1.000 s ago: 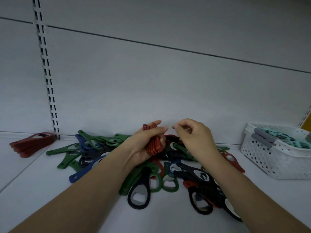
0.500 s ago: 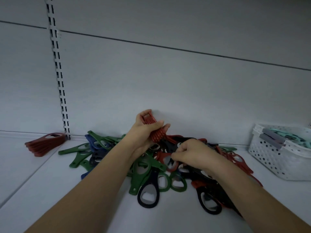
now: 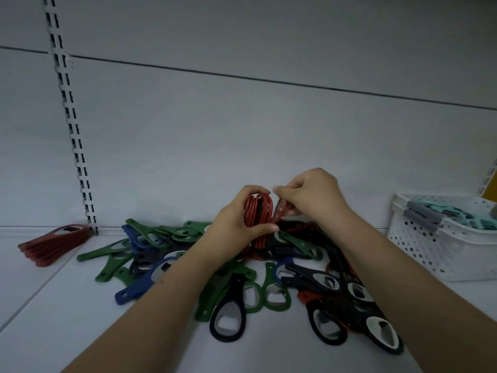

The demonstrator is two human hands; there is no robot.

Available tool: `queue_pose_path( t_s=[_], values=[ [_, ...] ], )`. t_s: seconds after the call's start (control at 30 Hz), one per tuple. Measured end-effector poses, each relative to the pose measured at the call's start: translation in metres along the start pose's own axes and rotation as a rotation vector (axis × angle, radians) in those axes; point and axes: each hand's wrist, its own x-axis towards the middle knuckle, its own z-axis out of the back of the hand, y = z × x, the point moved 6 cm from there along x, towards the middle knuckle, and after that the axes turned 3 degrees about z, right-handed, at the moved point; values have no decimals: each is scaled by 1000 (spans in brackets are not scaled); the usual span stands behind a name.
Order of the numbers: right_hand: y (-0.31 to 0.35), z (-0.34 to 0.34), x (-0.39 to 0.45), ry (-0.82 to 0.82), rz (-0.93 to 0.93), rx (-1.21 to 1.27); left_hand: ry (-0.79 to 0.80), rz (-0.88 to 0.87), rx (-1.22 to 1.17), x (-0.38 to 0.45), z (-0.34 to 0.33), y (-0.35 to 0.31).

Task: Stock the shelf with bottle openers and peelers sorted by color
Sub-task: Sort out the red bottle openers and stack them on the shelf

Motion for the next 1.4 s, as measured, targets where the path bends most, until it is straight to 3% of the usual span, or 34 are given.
queue_pose_path(
  t_s=[0.23,0.33,0.47,0.57,0.67,0.77,0.87,0.97,1.07,1.13,1.23,1.4],
  values=[
    [-9,-27,5,131,-120,191,-5,-62,61,-1,-8,5],
    [-9,-22,2,89,-112,219,-49,-99,20,0,0,0],
    [3,-21,-6,-21,26,229,-158,94,-212,-1,38,0],
    [16,-47,-16,93,80,239,-292,259,-484,-13,76,5],
    [35,-75,-22,203,131,262,-314,339,-487,-39,115,9],
    [61,-109,-32,288,193,271,-256,470,-214,-77,165,19],
    [90,-151,-50,410,284,252,-172,709,136,-119,212,27],
    [120,-188,-72,574,439,86,-115,891,424,-151,246,29],
    [141,-215,-95,673,593,-32,-53,971,823,-165,268,32],
    [144,-226,-107,635,725,-97,-5,998,1014,-168,274,38],
    [138,-240,-113,605,926,-197,39,984,1145,-163,274,44],
    [133,-238,-107,605,935,-146,136,1076,1181,-153,268,50]
  ],
)
